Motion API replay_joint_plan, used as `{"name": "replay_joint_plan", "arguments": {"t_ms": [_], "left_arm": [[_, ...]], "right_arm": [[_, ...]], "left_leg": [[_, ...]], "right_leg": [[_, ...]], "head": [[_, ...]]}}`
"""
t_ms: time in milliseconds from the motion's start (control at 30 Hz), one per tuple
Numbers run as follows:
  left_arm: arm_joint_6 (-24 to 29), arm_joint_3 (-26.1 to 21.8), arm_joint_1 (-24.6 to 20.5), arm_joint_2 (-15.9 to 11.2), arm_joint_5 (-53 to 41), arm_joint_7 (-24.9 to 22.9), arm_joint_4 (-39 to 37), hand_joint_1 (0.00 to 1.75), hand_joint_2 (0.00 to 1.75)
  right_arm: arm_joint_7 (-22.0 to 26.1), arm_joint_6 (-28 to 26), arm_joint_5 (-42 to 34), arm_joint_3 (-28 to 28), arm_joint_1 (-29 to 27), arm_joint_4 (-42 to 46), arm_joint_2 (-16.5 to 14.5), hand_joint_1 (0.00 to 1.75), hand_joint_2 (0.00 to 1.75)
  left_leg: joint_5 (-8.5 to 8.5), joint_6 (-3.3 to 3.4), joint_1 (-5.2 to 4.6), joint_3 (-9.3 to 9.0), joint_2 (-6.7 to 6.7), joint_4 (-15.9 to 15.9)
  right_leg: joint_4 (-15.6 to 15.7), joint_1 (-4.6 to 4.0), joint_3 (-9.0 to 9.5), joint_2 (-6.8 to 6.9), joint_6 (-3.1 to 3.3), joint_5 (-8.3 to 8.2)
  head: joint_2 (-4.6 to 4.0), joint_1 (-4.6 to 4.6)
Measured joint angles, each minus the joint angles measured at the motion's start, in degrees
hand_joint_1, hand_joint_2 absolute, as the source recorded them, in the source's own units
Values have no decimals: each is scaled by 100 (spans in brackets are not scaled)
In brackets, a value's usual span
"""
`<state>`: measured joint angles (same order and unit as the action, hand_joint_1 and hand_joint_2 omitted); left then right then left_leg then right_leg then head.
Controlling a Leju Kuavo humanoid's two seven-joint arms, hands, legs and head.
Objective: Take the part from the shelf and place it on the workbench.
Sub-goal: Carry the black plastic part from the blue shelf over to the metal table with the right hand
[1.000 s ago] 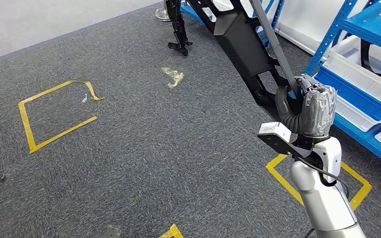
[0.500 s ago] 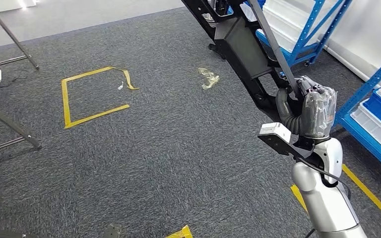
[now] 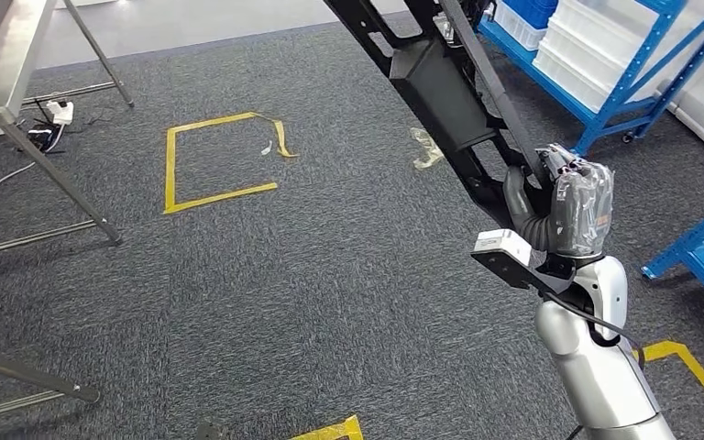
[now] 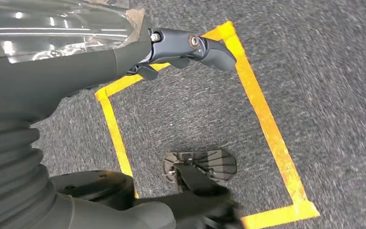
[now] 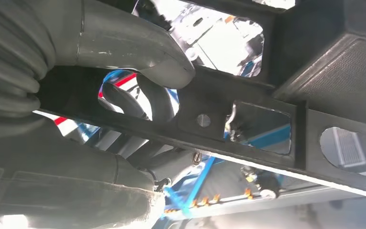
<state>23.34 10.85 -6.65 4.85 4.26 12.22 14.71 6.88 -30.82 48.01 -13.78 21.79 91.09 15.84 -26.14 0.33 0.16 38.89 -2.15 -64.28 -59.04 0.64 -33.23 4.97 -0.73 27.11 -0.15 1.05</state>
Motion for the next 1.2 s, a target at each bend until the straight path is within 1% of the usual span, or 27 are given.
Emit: {"name": "replay_joint_plan", "arguments": {"t_ms": [67, 100, 167, 200, 233, 300, 367, 400, 433, 467, 500, 533, 567, 600, 667, 700, 733, 800, 833, 867, 900, 933, 967, 1033, 1100, 1167, 1200], "left_arm": [[2, 2, -16, -1, 0, -7, 0, 0, 175], [7, 3, -22, -1, 0, -11, 0, 0, 175], [32, 4, -21, -4, 5, -19, 0, 0, 175], [49, 4, -22, -7, 10, -20, 0, 0, 175], [62, 4, -29, -8, 16, -19, 0, 0, 175], [71, 5, -49, -5, 23, -16, 0, 0, 175], [68, 9, -45, 5, 27, -17, -1, 0, 175], [68, 10, -37, 9, 28, -17, -1, 0, 175], [68, 10, -31, 11, 28, -18, -2, 0, 175], [68, 10, -29, 11, 28, -18, -2, 0, 175], [68, 10, -29, 11, 28, -18, -2, 0, 175], [68, 11, -30, 9, 28, -17, -2, 0, 175], [68, 11, -28, 8, 28, -18, -2, 0, 175], [68, 12, -21, 5, 28, -17, -2, 0, 175], [68, 13, -1, -2, 28, -17, -5, 0, 175], [69, 13, 8, -5, 30, -17, -7, 0, 175], [60, 13, 10, -7, 43, -19, -9, 0, 175], [2, 12, 1, -8, 108, -31, -11, 0, 175], [-33, 10, -3, -8, 148, -41, -11, 0, 175], [-60, 8, -2, -9, 175, -51, -11, 0, 175], [-66, 7, 3, -9, 186, -57, -11, 0, 175], [-55, 6, 9, -9, 184, -62, -12, 0, 175], [-42, 6, 12, -9, 173, -64, -13, 0, 175], [-25, 6, 1, -15, 144, -74, -12, 0, 175], [-35, 7, -21, -23, 126, -92, -12, 0, 175], [-40, 8, -24, -31, 122, -114, -13, 0, 175], [-40, 8, -19, -32, 121, -122, -13, 0, 175]], "right_arm": [[0, 8, 10, 2, 4, 2, 9, 169, 175], [0, 15, 15, 1, 4, 3, 13, 169, 175], [1, 39, 20, -8, 8, 3, 20, 169, 175], [2, 52, 22, -14, 7, 3, 25, 169, 175], [5, 61, 21, -19, 7, 3, 38, 169, 175], [12, 67, 11, -23, -9, -2, 73, 169, 175], [15, 68, 3, -27, -40, -9, 94, 169, 175], [15, 68, 3, -31, -54, -11, 96, 169, 175], [15, 68, 3, -33, -61, -12, 98, 169, 175], [15, 68, 3, -36, -61, -12, 98, 169, 175], [15, 68, 2, -36, -59, -13, 99, 169, 175], [17, 68, 2, -37, -56, -15, 99, 169, 175], [18, 68, 1, -38, -57, -18, 100, 169, 175], [18, 68, -1, -40, -58, -21, 99, 169, 175], [16, 68, -1, -45, -55, -24, 92, 169, 175], [15, 69, -1, -48, -45, -25, 87, 169, 175], [15, 71, 4, -49, -38, -25, 84, 169, 175], [11, 87, 33, -49, -30, -25, 84, 169, 175], [7, 98, 50, -48, -35, -25, 86, 169, 175], [2, 109, 64, -48, -44, -25, 88, 169, 175], [-1, 118, 69, -48, -53, -25, 91, 169, 175], [1, 125, 71, -48, -60, -25, 95, 169, 175], [7, 135, 66, -48, -63, -25, 99, 169, 175], [24, 165, 46, -46, -57, -26, 115, 169, 175], [40, 203, 28, -47, -47, -28, 135, 169, 175], [60, 245, 24, -58, -27, -32, 144, 169, 175], [74, 270, 25, -71, -9, -35, 148, 169, 175]], "left_leg": [[105, 52, -49, -268, -190, 461], [90, 76, -78, -288, -194, 505], [123, 140, -79, -307, -47, 547], [143, 177, -65, -324, 25, 575], [167, 213, -45, -342, 93, 602], [192, 252, -21, -352, 246, 621], [195, 257, -14, -349, 420, 618], [196, 254, -9, -350, 508, 615], [195, 249, 0, -354, 596, 609], [191, 234, 12, -358, 682, 597], [182, 206, 20, -353, 765, 579], [172, 171, 22, -341, 844, 555], [169, 131, 19, -319, 907, 542], [174, 93, 17, -296, 963, 542], [196, 35, 32, -264, 1048, 564], [177, 12, 32, -249, 991, 541], [98, -9, 26, -190, 845, 420], [-227, -39, 11, 100, 447, -180], [-405, -48, 13, 300, 321, -577], [-516, -50, 15, 461, 272, -893], [-523, -42, 15, 530, 255, -1025], [-434, -25, 11, 486, 242, -943], [-274, 4, 1, 335, 202, -668], [22, 93, -58, -84, -63, 77], [109, 161, -125, -283, -226, 465], [114, 205, -147, -292, -97, 520], [134, 232, -138, -314, -26, 554]], "right_leg": [[0, -41, 20, 113, -31, 24], [5, -53, 29, 172, -53, 32], [1, -47, 46, 245, -113, 60], [-55, -33, 30, 163, -138, 102], [-212, -22, -36, 17, -149, 187], [-868, 2, -349, -331, -128, 460], [-1530, 12, -703, -455, -135, 655], [-1609, 20, -769, -469, -169, 634], [-1441, 36, -716, -483, -222, 518], [-1079, 61, -565, -527, -286, 340], [-676, 96, -386, -637, -348, 175], [-337, 120, -231, -727, -371, 47], [-133, 129, -134, -793, -365, -23], [-72, 122, -103, -817, -331, -36], [-62, 110, -93, -704, -235, -55], [-54, 114, -86, -651, -196, -61], [-45, 119, -76, -589, -144, -64], [-39, 92, -64, -455, -63, -54], [-41, 72, -64, -380, -31, -46], [-42, 52, -63, -307, -19, -39], [-42, 38, -62, -232, -10, -32], [-42, 26, -57, -161, -4, -26], [-42, 17, -48, -91, 3, -20], [-45, -22, -25, 36, 1, 1], [-42, -59, -6, 155, -28, 26], [-24, -75, 29, 285, -73, 49], [-45, -69, 36, 256, -99, 72]], "head": [[0, -18], [0, -27], [0, -33], [0, -33], [0, -36], [0, -58], [0, -74], [0, -74], [0, -74], [0, -73], [0, -76], [0, -82], [0, -85], [0, -84], [0, -73], [0, -66], [0, -45], [0, -7], [0, 10], [0, 9], [0, 10], [0, 11], [0, 10], [0, 11], [0, 4], [0, 0], [0, -1]]}}
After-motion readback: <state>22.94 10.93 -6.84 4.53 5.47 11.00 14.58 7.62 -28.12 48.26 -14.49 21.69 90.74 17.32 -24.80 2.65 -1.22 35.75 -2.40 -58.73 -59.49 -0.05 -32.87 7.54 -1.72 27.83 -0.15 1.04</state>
